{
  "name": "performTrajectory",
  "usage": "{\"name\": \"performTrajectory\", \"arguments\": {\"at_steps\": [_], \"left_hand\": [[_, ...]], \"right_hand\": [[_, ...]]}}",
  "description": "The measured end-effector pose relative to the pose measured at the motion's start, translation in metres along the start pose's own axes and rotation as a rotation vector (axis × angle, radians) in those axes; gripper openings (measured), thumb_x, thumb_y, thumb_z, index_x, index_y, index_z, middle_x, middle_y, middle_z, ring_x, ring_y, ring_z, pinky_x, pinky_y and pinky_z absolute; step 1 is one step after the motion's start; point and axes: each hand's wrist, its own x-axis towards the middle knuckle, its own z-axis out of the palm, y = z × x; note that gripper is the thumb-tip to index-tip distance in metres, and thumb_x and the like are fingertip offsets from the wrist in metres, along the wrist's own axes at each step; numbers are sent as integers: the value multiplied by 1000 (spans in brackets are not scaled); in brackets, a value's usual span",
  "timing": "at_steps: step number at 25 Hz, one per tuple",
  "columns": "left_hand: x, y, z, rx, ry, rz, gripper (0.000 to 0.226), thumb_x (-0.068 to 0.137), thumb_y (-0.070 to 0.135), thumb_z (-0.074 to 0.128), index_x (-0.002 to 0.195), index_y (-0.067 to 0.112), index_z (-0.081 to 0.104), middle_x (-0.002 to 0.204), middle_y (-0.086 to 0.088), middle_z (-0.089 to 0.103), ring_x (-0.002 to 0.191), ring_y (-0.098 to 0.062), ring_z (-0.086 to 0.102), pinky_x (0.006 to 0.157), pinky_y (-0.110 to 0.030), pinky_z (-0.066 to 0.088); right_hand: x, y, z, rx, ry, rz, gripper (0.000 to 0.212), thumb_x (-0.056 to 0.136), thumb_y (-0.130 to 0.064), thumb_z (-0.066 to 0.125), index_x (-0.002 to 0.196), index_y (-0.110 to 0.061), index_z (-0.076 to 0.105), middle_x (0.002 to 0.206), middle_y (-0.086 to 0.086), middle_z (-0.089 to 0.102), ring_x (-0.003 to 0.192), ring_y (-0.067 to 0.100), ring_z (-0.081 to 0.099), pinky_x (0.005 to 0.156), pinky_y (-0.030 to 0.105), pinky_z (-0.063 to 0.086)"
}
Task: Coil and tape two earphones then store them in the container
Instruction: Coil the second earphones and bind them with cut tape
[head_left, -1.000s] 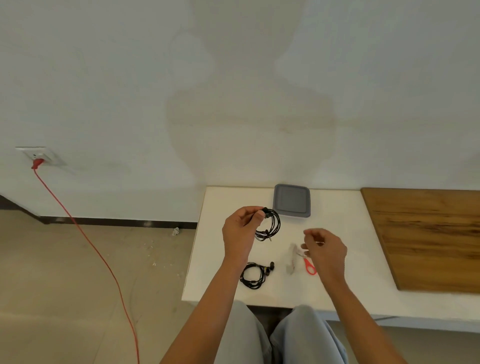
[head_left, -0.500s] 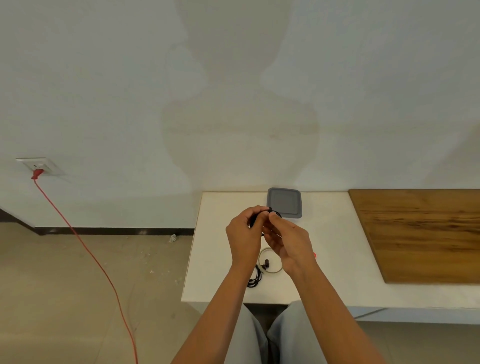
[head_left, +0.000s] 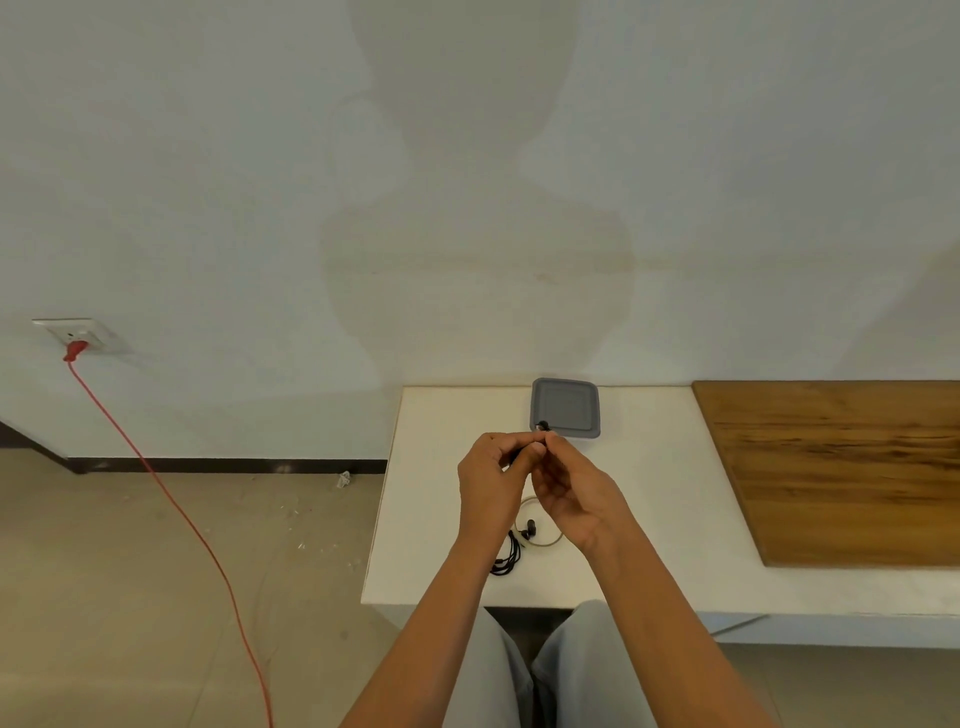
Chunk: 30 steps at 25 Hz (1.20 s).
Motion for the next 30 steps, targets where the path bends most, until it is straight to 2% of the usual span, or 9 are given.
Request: {"name": "performTrajectory", "arguments": {"at_steps": [3, 7, 10, 12, 15, 18, 21, 23, 30], "left_hand": [[-1, -4, -2, 24, -58, 12, 18, 90, 19, 63, 102, 26, 75, 99, 8, 73, 96, -6, 66, 86, -20, 53], [-7, -3, 1, 25, -34, 54, 19, 89, 13, 64, 104, 23, 72, 86, 9, 72, 85, -4, 66, 78, -11, 50], [-9, 2, 1, 53, -63, 15, 32, 87, 14, 66, 113, 28, 53, 73, 4, 66, 70, -5, 63, 67, -9, 49], [-7, 3, -1, 15, -96, -106, 40, 84, 20, 71, 113, 26, 44, 78, 0, 68, 73, -10, 66, 68, -14, 52], [-5, 5, -6, -184, -158, -373, 31, 84, 37, 70, 107, 17, 63, 93, -2, 74, 90, -16, 70, 79, -22, 55], [-1, 5, -8, -364, -184, -516, 24, 89, 35, 65, 97, 15, 74, 91, -1, 76, 87, -11, 71, 74, -20, 53], [3, 5, -9, -411, -165, -564, 10, 86, 21, 71, 92, 15, 75, 92, -4, 76, 86, -14, 71, 71, -21, 53], [4, 5, -9, -422, -166, -569, 13, 85, 14, 71, 96, 10, 74, 96, -11, 75, 89, -20, 72, 71, -22, 56], [6, 10, -11, -362, -103, -502, 12, 84, 10, 71, 96, 9, 72, 89, -12, 76, 77, -18, 73, 64, -20, 56]], "right_hand": [[1, 1, -4, -82, 0, -28, 13, 86, -14, 67, 94, -4, 71, 82, 8, 70, 79, 16, 64, 75, 26, 52], [5, 2, -5, -172, 22, -58, 15, 85, -14, 65, 94, -4, 71, 76, 7, 67, 70, 13, 60, 68, 24, 49], [8, 2, -6, -247, 28, -58, 15, 86, -13, 62, 89, -3, 72, 73, 6, 66, 64, 11, 57, 63, 23, 46], [9, 0, -9, -287, 14, -64, 15, 86, -13, 61, 87, -3, 72, 75, 7, 66, 65, 12, 55, 63, 23, 45], [8, -3, -15, -386, -11, -104, 17, 88, -14, 61, 90, -2, 73, 77, 9, 66, 68, 13, 56, 67, 25, 47], [5, -7, -19, -479, -26, -139, 17, 90, -14, 60, 89, -4, 73, 78, 9, 67, 72, 14, 57, 73, 27, 48], [3, -9, -20, -605, -43, -179, 16, 90, -16, 61, 83, -8, 73, 74, 7, 66, 71, 13, 55, 74, 27, 48], [4, -9, -20, -686, -40, -212, 14, 90, -18, 62, 84, -10, 73, 74, 6, 67, 71, 14, 56, 75, 27, 49], [8, -10, -17, -759, -34, -276, 12, 87, -19, 66, 81, -12, 74, 72, 5, 67, 68, 12, 58, 68, 23, 50]]}}
